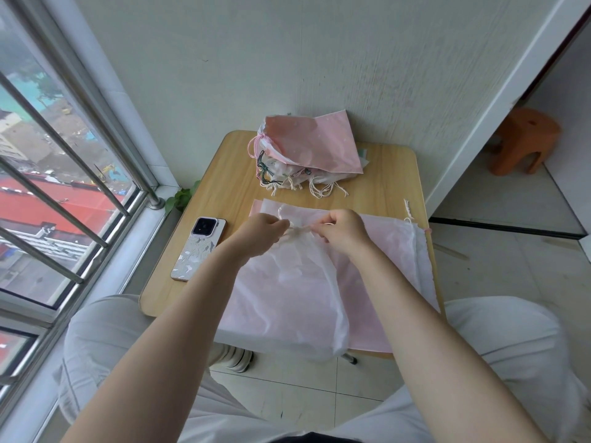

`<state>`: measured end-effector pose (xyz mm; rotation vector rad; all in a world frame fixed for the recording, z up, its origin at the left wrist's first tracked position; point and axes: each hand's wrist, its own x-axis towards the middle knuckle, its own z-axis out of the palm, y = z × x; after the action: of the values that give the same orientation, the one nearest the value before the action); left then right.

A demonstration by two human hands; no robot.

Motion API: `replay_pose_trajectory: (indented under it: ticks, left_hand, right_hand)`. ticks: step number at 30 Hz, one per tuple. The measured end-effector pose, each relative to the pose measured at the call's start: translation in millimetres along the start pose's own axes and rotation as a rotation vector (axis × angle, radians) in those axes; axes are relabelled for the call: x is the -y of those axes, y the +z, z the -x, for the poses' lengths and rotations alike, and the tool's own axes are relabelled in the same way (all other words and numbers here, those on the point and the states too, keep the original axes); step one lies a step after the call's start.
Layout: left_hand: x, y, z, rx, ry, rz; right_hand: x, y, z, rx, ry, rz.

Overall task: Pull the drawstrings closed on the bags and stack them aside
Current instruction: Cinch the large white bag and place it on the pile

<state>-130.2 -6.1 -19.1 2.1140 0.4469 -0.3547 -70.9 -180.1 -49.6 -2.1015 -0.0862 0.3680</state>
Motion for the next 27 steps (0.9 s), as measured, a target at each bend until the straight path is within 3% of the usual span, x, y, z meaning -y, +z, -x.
replay_pose_trajectory:
  ticks: [6,8,10,12,14,17,19,22,24,27]
  left_hand:
    - [13,-1,-13,-0.189,-0.028,-0.302]
    - [11,-4,-15,-0.295,0.059,-0.419]
    - [9,-7,-20,-0.246,0.261,-0.421]
    - [-2,-8,-23,-0.071,0.386,-0.506]
    - [-15,-8,-26,0.024,0.370,-0.656]
    - [-33,-17,-38,-0.022,0.295,-0.560]
    - [-48,-29,-46,-0.081,0.267,-0.484]
    - [-70,-46,-58,-0.173,0.229,-0.330]
    - [-80,-53,-66,-0.245,0.216,-0.190]
    - [-92,-62,-79,-0.435,0.161,0.008]
  right_hand:
    - [1,-3,-4,-0.031,-0.044,0.151]
    - [5,-3,-4,-0.033,-0.063,0.123]
    - [11,-5,-6,-0.009,-0.089,0.079]
    - [20,-8,-11,0.030,-0.109,0.066]
    - [30,-12,-15,0.022,-0.149,0.074]
    - [49,-27,-21,-0.048,-0.162,0.042]
    - [62,-46,-26,0.049,-0.060,0.096]
    - [80,-66,-40,0.360,0.102,0.488]
    - [88,-68,-56,0.232,0.095,0.646]
    - [105,-69,-75,-0.303,-0.071,0.699]
